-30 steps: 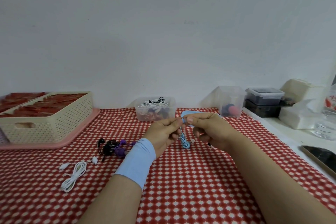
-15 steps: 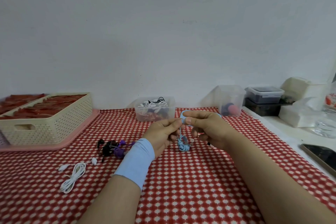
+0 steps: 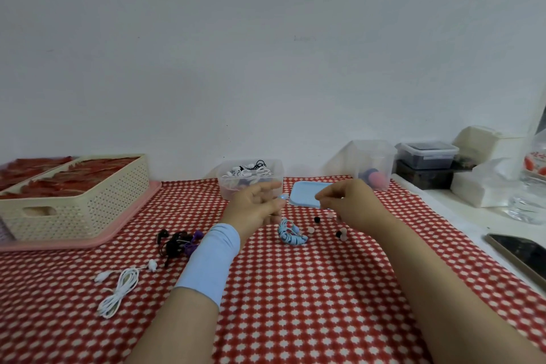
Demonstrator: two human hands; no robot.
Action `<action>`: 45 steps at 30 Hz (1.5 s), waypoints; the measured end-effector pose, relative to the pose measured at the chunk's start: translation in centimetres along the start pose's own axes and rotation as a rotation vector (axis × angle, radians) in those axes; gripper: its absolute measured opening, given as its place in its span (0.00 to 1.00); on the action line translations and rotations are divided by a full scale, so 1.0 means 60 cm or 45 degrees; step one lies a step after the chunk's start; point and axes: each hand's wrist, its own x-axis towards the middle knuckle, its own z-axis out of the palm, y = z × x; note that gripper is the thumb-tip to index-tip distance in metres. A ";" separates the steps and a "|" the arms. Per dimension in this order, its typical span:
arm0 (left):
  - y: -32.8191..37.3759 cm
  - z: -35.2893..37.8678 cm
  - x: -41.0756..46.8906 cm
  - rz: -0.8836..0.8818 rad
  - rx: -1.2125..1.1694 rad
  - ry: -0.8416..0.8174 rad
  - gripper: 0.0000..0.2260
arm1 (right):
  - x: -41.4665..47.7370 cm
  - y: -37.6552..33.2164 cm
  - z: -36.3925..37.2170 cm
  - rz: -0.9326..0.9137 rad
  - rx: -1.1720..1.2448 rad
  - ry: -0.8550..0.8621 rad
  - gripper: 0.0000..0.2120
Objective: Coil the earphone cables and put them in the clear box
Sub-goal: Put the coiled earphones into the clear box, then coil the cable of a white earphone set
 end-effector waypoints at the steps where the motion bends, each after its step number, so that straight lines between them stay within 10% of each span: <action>1: 0.001 -0.004 0.000 0.005 0.002 -0.017 0.16 | 0.001 0.005 -0.003 -0.007 -0.148 -0.009 0.07; 25: -0.010 -0.029 0.014 0.157 0.724 0.145 0.08 | 0.030 0.027 0.010 0.101 -0.690 -0.147 0.07; 33: -0.007 -0.031 0.023 0.039 1.156 -0.009 0.14 | 0.019 -0.003 0.062 -0.113 -0.025 -0.053 0.07; 45: 0.059 -0.153 -0.044 -0.040 1.466 0.096 0.15 | 0.005 -0.084 0.111 -0.209 0.168 -0.241 0.06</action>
